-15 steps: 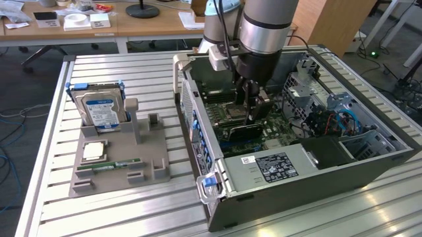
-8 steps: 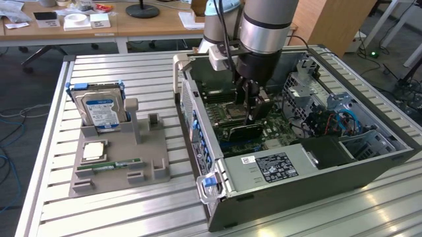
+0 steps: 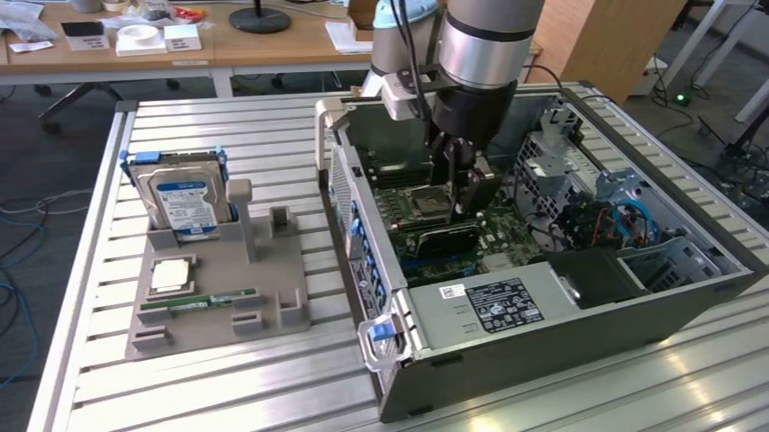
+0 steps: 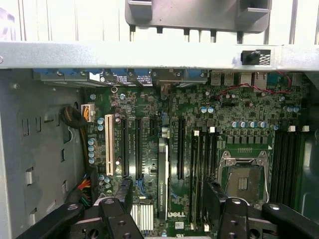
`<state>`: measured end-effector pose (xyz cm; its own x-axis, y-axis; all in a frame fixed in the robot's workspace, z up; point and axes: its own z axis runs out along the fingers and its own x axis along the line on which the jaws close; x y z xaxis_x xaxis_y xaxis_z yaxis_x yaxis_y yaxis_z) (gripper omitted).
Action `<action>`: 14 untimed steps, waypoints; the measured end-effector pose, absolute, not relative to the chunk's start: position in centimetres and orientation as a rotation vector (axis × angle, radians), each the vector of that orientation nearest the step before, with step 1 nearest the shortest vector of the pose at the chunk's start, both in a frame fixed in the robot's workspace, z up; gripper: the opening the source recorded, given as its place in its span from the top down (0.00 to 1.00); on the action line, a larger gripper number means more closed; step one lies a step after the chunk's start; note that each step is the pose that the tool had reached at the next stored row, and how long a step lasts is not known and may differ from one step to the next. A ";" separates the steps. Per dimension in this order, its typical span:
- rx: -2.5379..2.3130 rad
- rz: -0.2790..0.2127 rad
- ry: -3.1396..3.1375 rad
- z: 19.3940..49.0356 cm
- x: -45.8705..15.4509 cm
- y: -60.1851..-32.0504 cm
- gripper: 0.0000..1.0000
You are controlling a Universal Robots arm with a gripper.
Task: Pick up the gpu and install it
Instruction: 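Insert the gpu into the slot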
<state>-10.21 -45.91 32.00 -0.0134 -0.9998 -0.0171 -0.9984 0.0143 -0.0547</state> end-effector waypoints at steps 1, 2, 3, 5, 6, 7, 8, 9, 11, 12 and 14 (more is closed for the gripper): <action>-2.170 -0.042 2.200 32.0 -10.2 -45.9 0.31; -2.170 -0.042 2.200 32.0 -10.2 -45.9 0.31; -2.170 -0.042 2.200 32.0 -10.2 -45.9 0.31; -2.170 -0.041 2.201 32.0 -10.2 -45.9 0.31; -2.171 -0.040 2.201 32.0 -10.2 -45.9 0.31; -2.172 -0.038 2.202 32.0 -10.2 -45.9 0.31; -2.173 -0.036 2.203 32.1 -10.1 -45.9 0.31; -2.174 -0.033 2.205 32.1 -10.1 -45.9 0.31; -2.177 -0.028 2.207 32.1 -10.0 -45.9 0.31; -2.177 -0.027 2.208 32.1 -10.0 -45.9 0.31; -2.179 -0.023 2.210 32.1 -9.9 -45.9 0.31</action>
